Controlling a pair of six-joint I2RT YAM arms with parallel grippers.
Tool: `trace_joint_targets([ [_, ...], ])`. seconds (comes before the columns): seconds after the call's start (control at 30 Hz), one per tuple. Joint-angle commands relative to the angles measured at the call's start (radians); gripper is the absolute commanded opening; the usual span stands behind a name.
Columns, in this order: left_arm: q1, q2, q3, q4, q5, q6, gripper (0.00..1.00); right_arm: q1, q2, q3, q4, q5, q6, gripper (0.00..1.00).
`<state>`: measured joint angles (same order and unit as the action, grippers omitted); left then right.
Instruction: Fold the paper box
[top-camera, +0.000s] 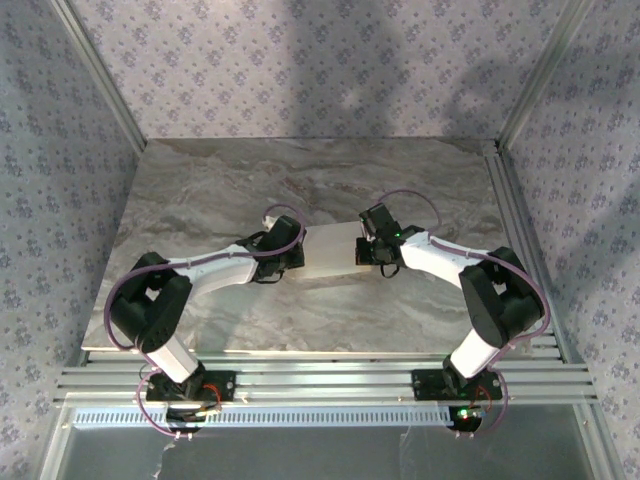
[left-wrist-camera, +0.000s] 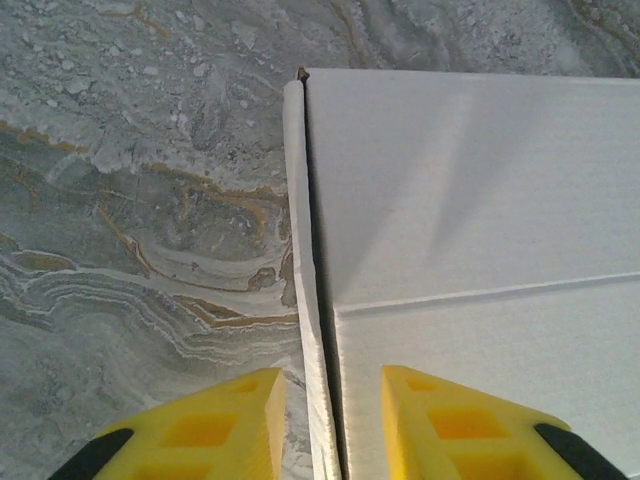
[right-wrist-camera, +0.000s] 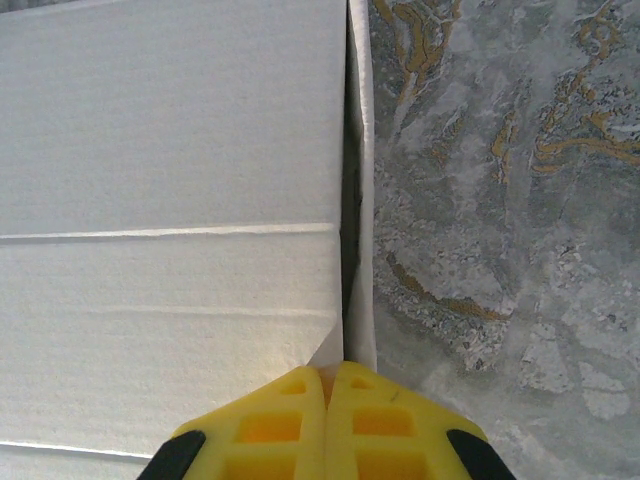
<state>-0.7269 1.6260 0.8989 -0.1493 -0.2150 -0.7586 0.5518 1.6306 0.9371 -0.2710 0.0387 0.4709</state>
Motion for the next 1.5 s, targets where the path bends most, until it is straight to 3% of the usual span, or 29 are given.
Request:
trace_joint_targets([
  [0.0, -0.005, 0.005, 0.026, -0.025, -0.011, 0.024, 0.28, 0.004, 0.0, -0.02, -0.062, 0.031, -0.017, 0.04],
  [0.4, -0.006, 0.011, -0.005, 0.024, 0.014, 0.008, 0.25, -0.006, -0.079, -0.02, -0.078, 0.015, -0.031, 0.24],
  [0.9, -0.007, -0.009, -0.038, 0.048, 0.035, -0.003, 0.23, -0.028, -0.094, -0.088, -0.031, -0.038, -0.02, 0.25],
  [1.1, -0.008, -0.019, -0.036, 0.019, 0.026, 0.012, 0.22, -0.033, -0.098, -0.095, -0.031, -0.039, -0.025, 0.21],
  [1.33, -0.01, -0.169, -0.024, -0.106, -0.049, 0.047, 0.34, -0.039, -0.175, -0.087, -0.071, -0.014, -0.041, 0.33],
  [1.47, -0.041, -0.198, 0.02, -0.195, -0.045, 0.107, 0.37, -0.037, -0.238, -0.098, -0.107, -0.005, -0.041, 0.4],
])
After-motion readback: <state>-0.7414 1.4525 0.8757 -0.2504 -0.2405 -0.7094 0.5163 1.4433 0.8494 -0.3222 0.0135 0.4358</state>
